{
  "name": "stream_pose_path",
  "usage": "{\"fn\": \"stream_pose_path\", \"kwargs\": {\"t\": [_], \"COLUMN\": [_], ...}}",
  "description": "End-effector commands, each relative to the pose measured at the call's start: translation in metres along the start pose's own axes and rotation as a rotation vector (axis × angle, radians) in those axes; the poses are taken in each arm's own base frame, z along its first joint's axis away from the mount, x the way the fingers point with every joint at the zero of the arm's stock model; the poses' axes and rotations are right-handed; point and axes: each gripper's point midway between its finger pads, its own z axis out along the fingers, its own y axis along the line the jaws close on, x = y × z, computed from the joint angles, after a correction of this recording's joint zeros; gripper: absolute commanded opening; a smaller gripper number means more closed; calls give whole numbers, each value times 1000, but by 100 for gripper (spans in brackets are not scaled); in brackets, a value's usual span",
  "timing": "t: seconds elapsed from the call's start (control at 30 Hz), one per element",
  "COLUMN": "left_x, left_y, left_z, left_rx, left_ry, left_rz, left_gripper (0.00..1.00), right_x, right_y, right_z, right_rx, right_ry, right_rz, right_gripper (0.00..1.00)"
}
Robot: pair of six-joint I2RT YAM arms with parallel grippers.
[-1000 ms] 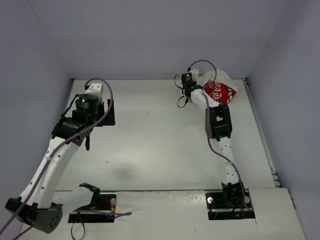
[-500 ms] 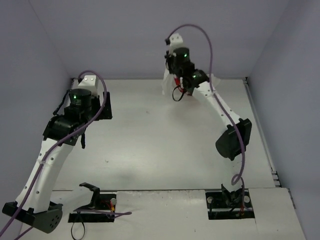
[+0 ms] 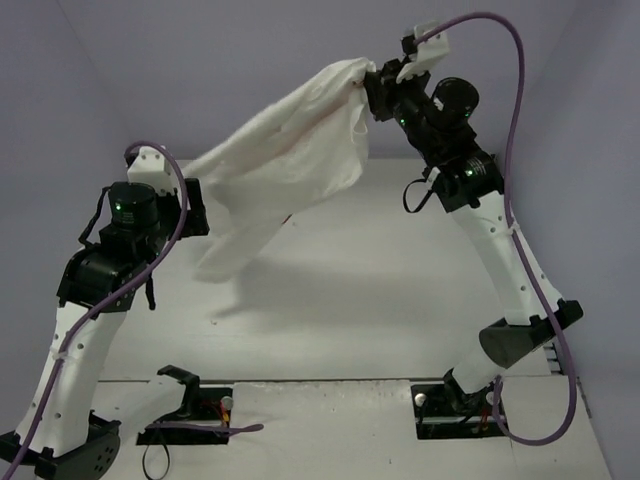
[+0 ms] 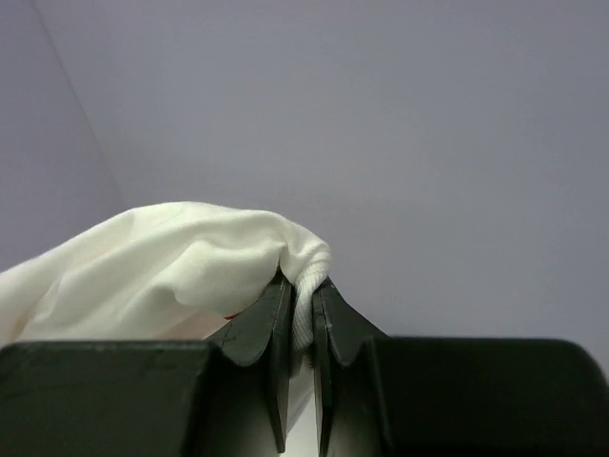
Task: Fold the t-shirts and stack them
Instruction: Move the tshirt to the center of the board
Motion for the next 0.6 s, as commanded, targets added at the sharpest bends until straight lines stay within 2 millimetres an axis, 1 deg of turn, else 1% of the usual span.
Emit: {"fn": "stream_pose_path", "kwargs": {"t": [0.0, 0.03, 0.07, 0.1, 0.13, 0.17, 0.2, 0.23, 0.27, 0.3, 0.33, 0.37, 0.4, 0.43, 0.47, 0.5, 0.53, 0.57], "left_x": [12, 20, 27, 32, 39, 51, 64, 68, 77, 85, 91, 97, 106, 119, 122, 126, 135, 142], "left_y": [-5, -7, -9, -10, -11, -13, -15, -17, -19, -22, -30, -35, -37, -38, -40, -40, -39, -38], "left_z": [13, 18, 23, 26, 31, 37, 44, 47, 52, 55, 60, 64, 70, 76, 80, 86, 93, 98], "left_rx": [10, 13, 16, 20, 18, 22, 22, 28, 31, 39, 67, 82, 84, 83, 83, 72, 53, 33], "left_ry": [31, 57, 80, 95, 118, 153, 195, 210, 238, 261, 276, 291, 308, 330, 330, 330, 343, 362], "left_rz": [10, 15, 18, 20, 21, 23, 28, 30, 21, 13, -3, -16, -26, -33, -42, -51, -63, -80], "left_gripper": [84, 84, 84, 84, 84, 84, 84, 84, 84, 84, 84, 84, 84, 84, 84, 84, 84, 84], "right_x": [120, 154, 178, 189, 213, 247, 284, 289, 311, 322, 330, 332, 326, 319, 315, 308, 302, 300], "right_y": [-47, -58, -70, -85, -100, -120, -128, -137, -143, -148, -152, -156, -160, -160, -159, -155, -148, -143], "right_z": [-19, -35, -51, -66, -83, -109, -134, -142, -162, -176, -190, -198, -202, -201, -200, -196, -190, -187], "right_rx": [248, 314, 377, 444, 512, 607, 655, 688, 729, 761, 796, 824, 834, 814, 796, 736, 660, 620], "right_ry": [212, 274, 314, 327, 367, 432, 521, 529, 605, 650, 699, 720, 719, 713, 710, 711, 713, 716], "right_rz": [131, 168, 197, 219, 247, 296, 315, 329, 324, 304, 273, 246, 206, 185, 168, 142, 118, 115], "right_gripper": [0, 0, 0, 0, 1, 11, 38, 44, 62, 75, 87, 93, 96, 97, 95, 91, 83, 75]}}
